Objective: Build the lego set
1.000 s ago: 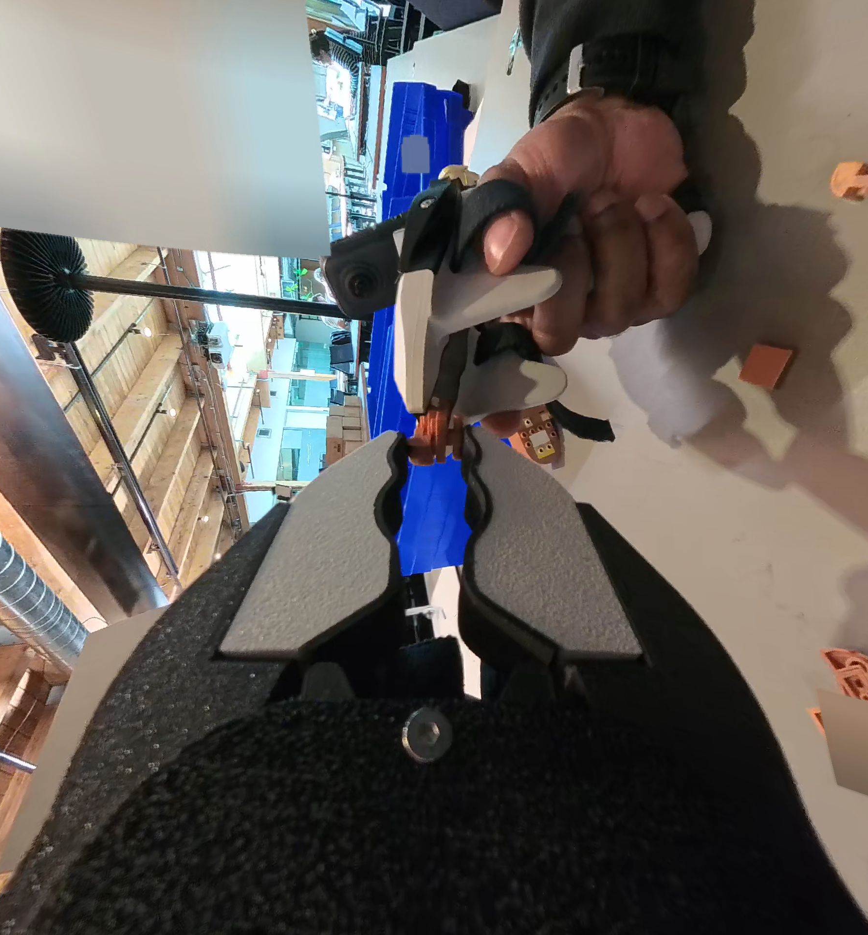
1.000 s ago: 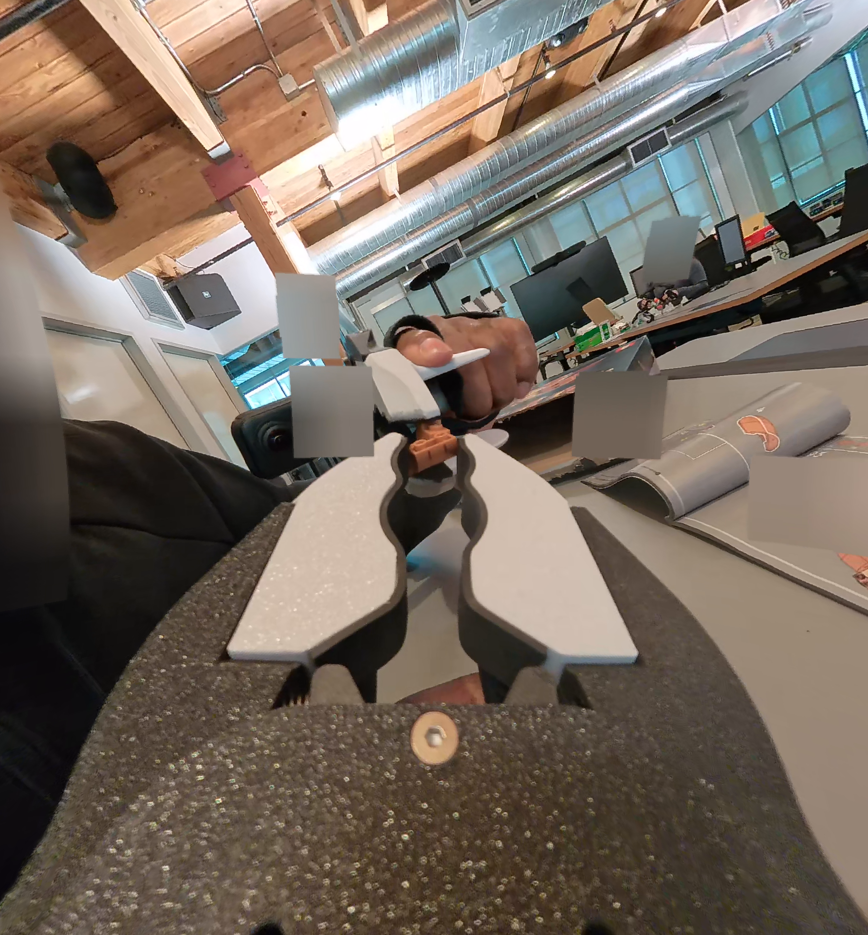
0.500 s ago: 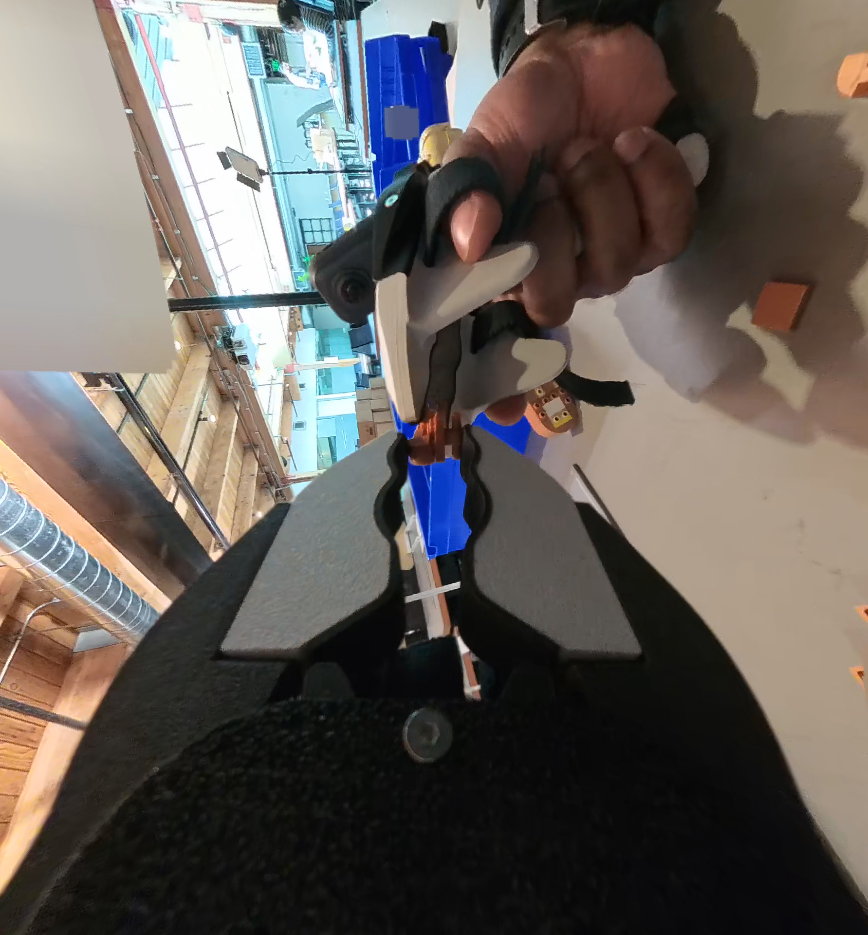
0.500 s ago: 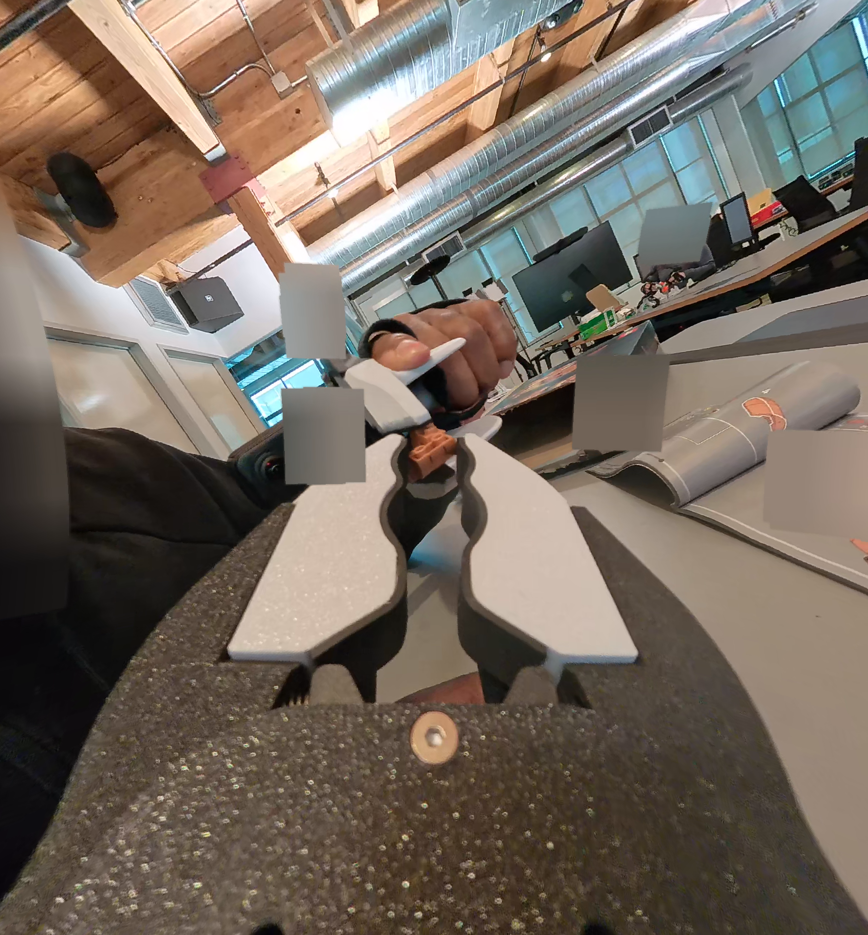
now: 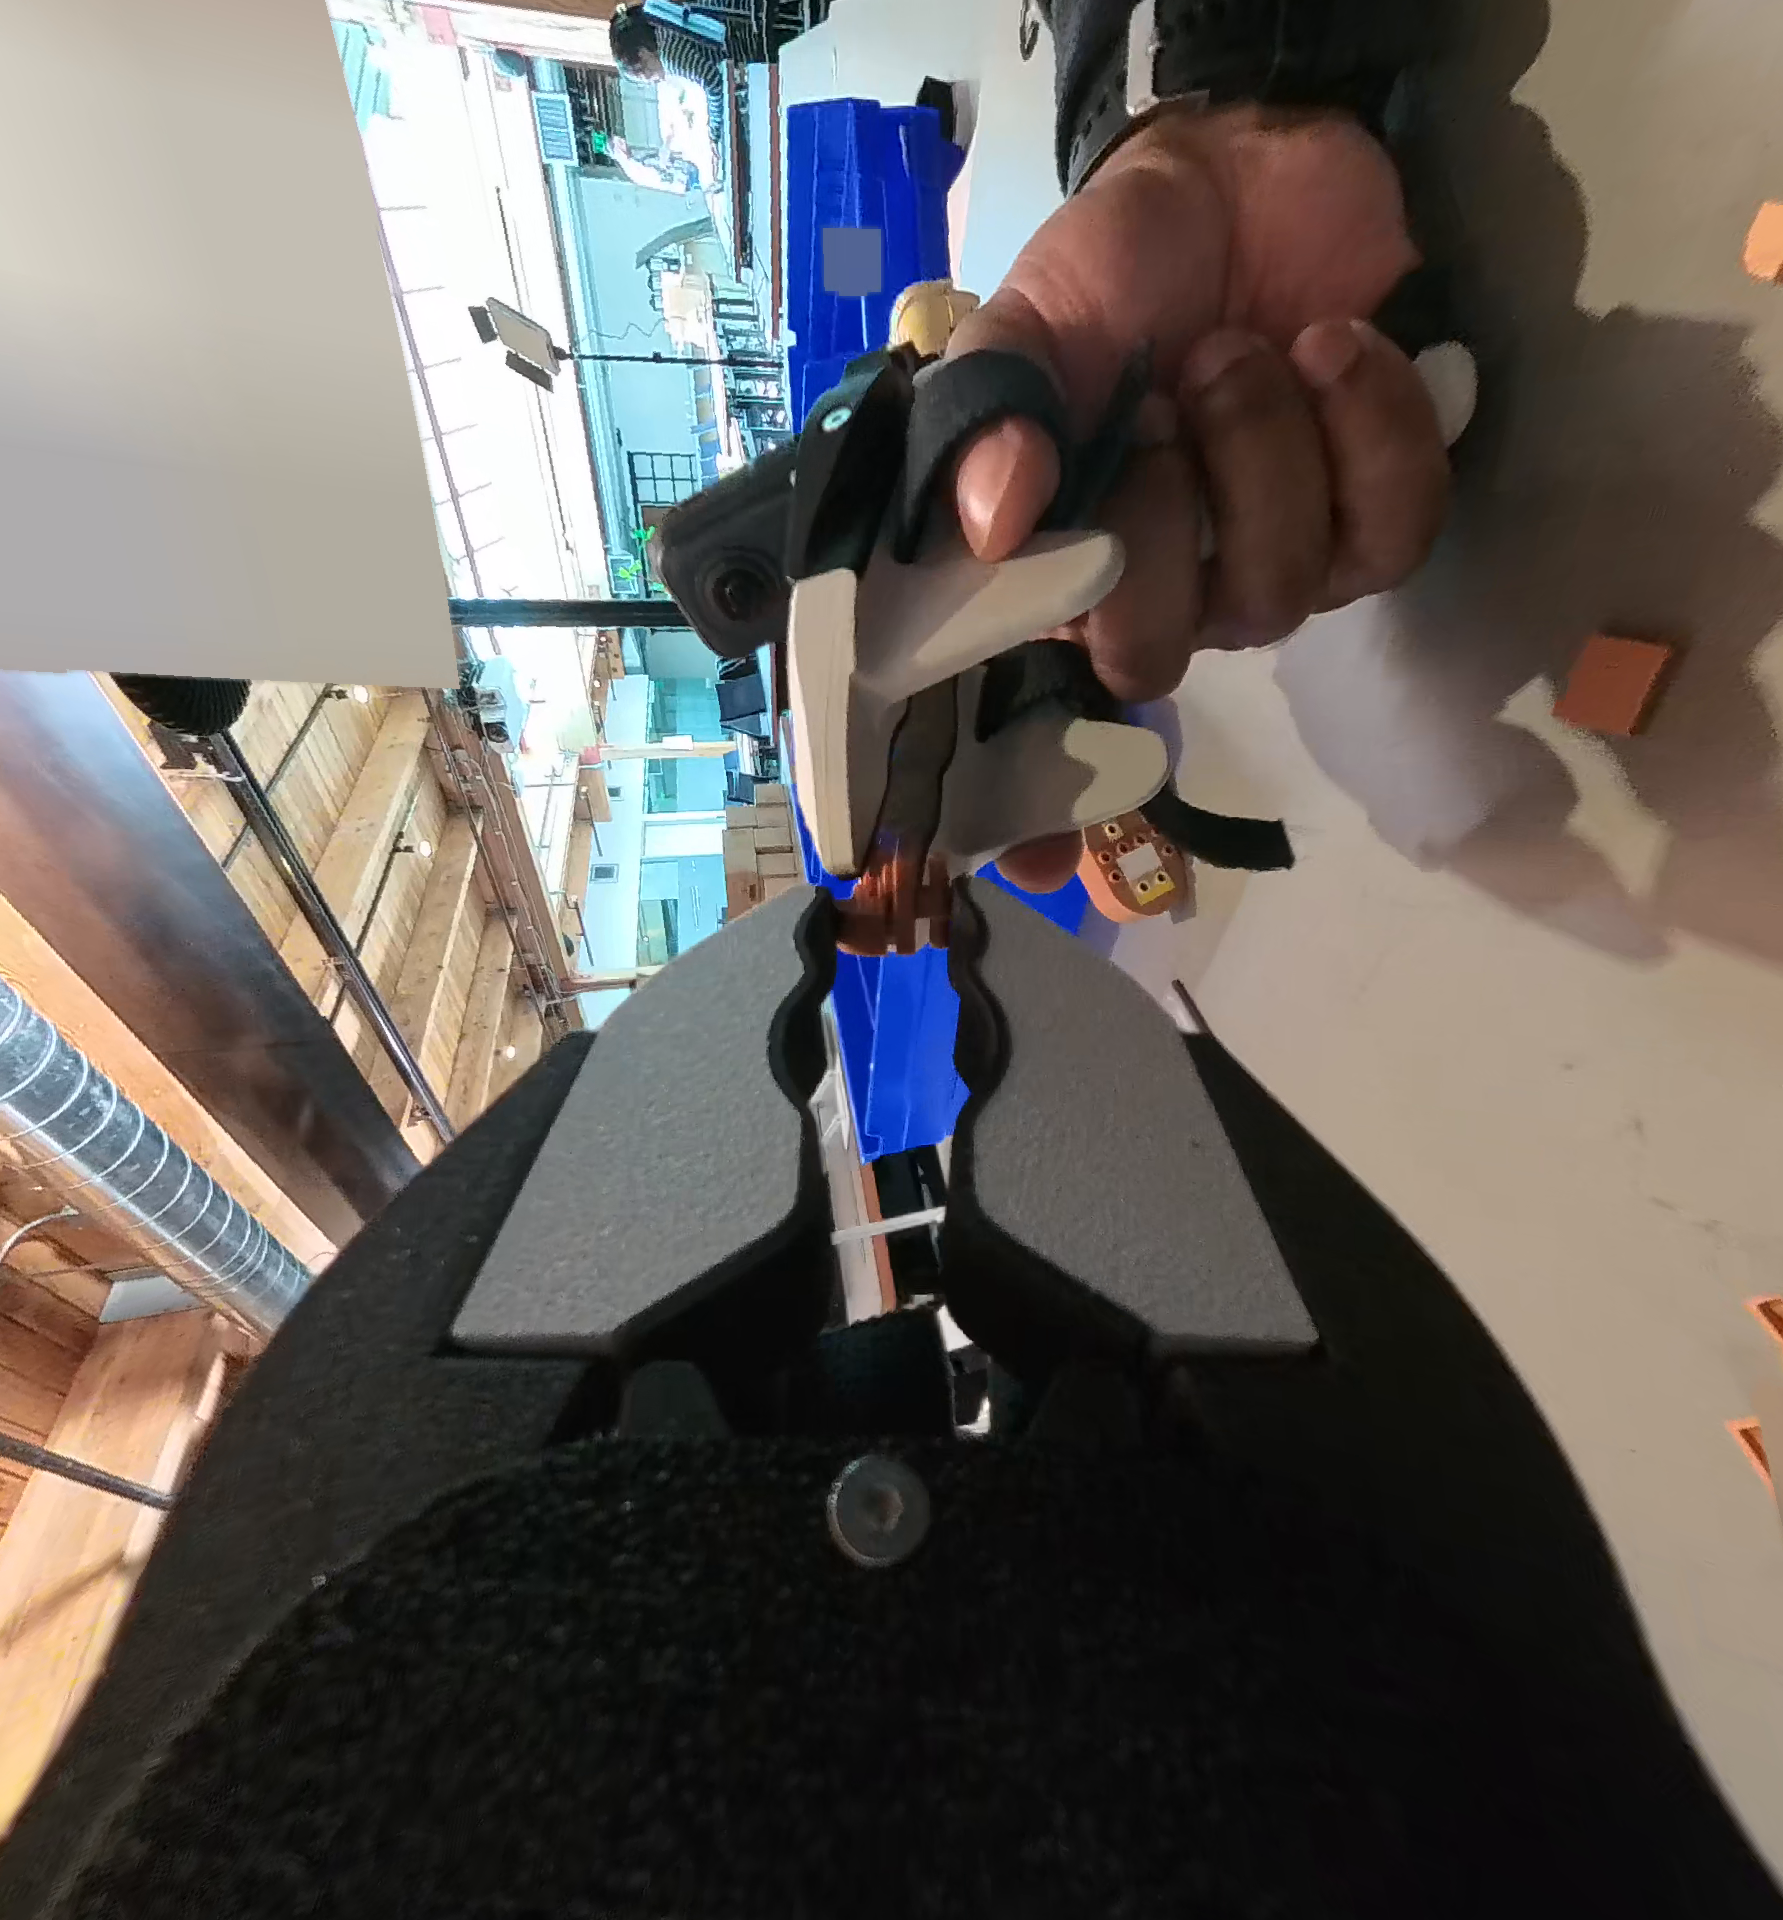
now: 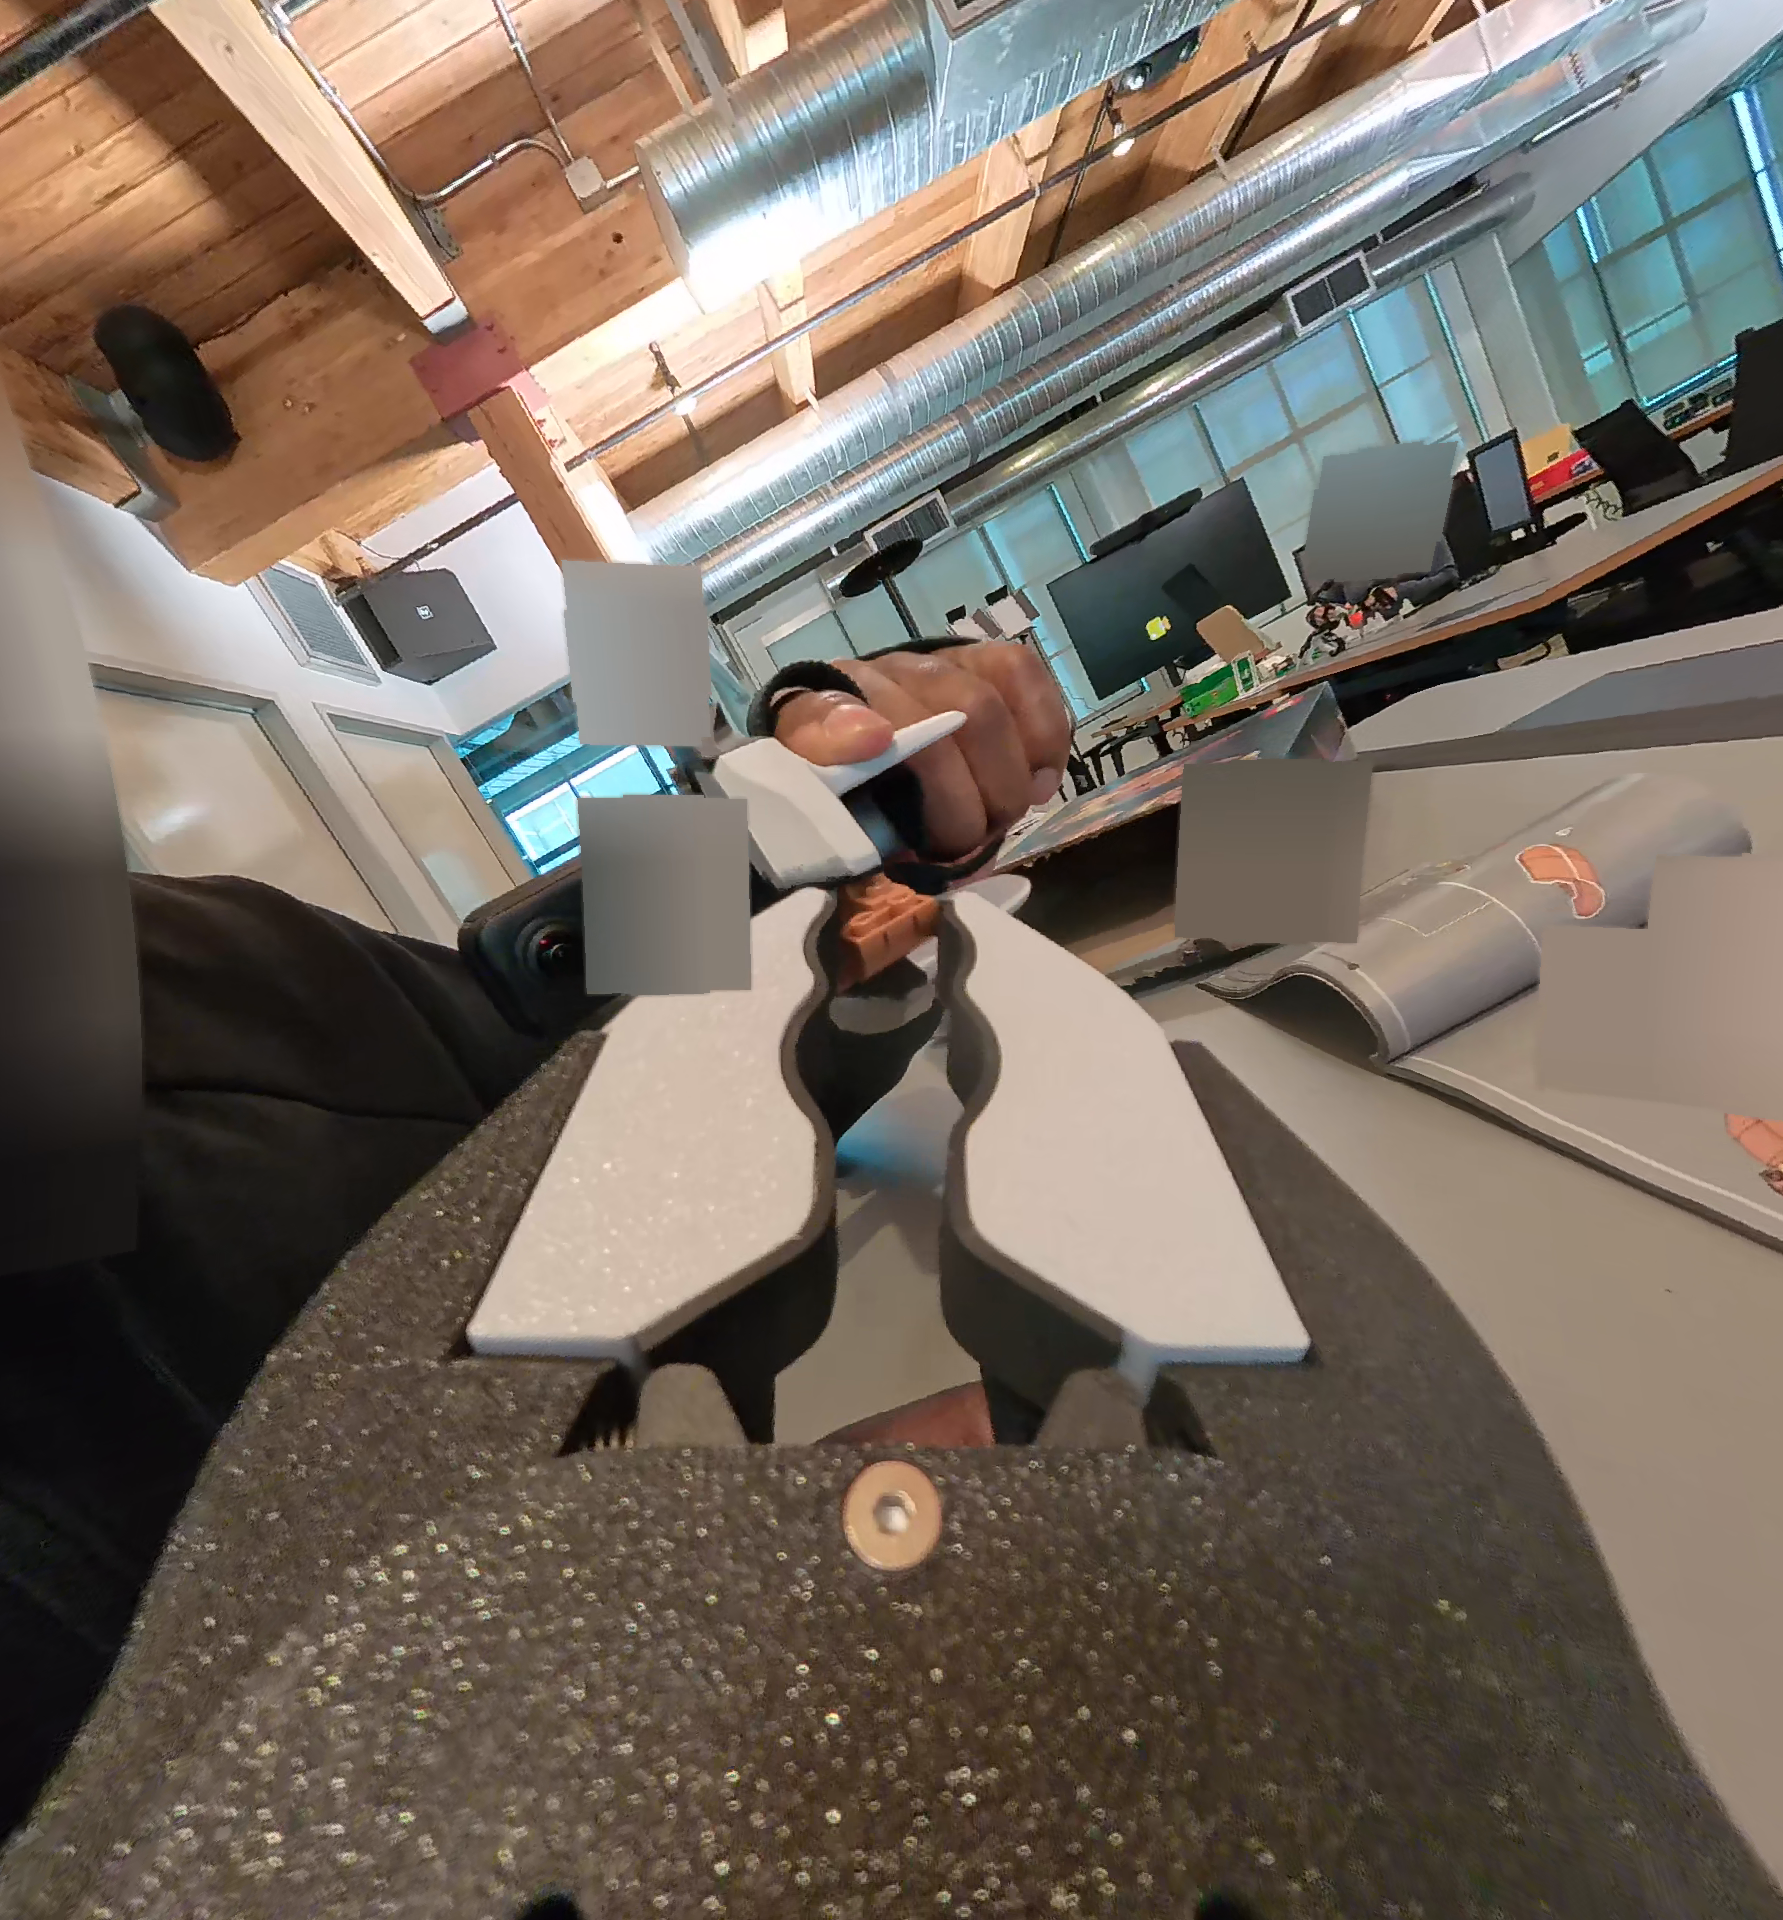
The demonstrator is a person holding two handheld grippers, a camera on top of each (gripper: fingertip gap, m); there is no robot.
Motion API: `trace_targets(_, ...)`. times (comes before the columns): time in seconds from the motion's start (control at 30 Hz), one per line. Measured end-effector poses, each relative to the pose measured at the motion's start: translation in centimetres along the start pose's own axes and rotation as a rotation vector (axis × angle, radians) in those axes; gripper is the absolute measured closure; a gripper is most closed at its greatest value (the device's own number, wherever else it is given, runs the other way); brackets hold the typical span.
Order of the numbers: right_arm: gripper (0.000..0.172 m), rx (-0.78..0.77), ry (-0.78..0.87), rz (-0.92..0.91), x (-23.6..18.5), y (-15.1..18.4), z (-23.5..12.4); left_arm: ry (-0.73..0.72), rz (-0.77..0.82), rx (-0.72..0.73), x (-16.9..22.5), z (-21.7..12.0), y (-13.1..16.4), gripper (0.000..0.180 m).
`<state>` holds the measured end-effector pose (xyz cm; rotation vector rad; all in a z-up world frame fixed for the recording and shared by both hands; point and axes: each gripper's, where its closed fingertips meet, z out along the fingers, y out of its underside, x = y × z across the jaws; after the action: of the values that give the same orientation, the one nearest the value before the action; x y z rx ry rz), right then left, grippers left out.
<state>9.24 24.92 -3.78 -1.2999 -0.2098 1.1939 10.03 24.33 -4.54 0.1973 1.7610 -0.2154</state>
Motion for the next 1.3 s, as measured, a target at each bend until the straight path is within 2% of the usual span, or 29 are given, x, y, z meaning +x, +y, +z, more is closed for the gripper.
trace_targets(0.4, 0.155, 0.011, -0.018, 0.021, -0.3, -0.1, -0.1, 0.002, -0.007, -0.018, -0.1, 0.0, -0.1, 0.161)
trace_targets(0.57, 0.154, 0.040, -0.024, -0.010, -0.7, -1.0, -0.2, -0.037, -0.186, 0.048, -0.8, 0.1, -0.4, 0.161)
trace_targets(0.77, 0.155, 0.075, 0.022, -0.179, -0.6, -3.0, -1.3, -0.043, -0.558, 0.144, -1.5, -0.2, 0.2, 0.160)
trace_targets(0.93, 0.151, -0.087, 0.070, -0.570, -1.3, -2.1, -1.4, 0.009, -0.794, 0.283, -1.6, -1.2, -0.8, 0.160)
trace_targets(1.07, 0.142, -0.165, 0.048, -0.736, -2.3, -0.6, -1.0, 0.042, -0.862, 0.373, -1.4, -1.7, -2.2, 0.160)
trace_targets(1.3, 0.146, -0.215, 0.004, -0.857, -3.4, 1.5, -0.4, 0.086, -0.894, 0.421, -0.6, -1.4, -3.4, 0.160)
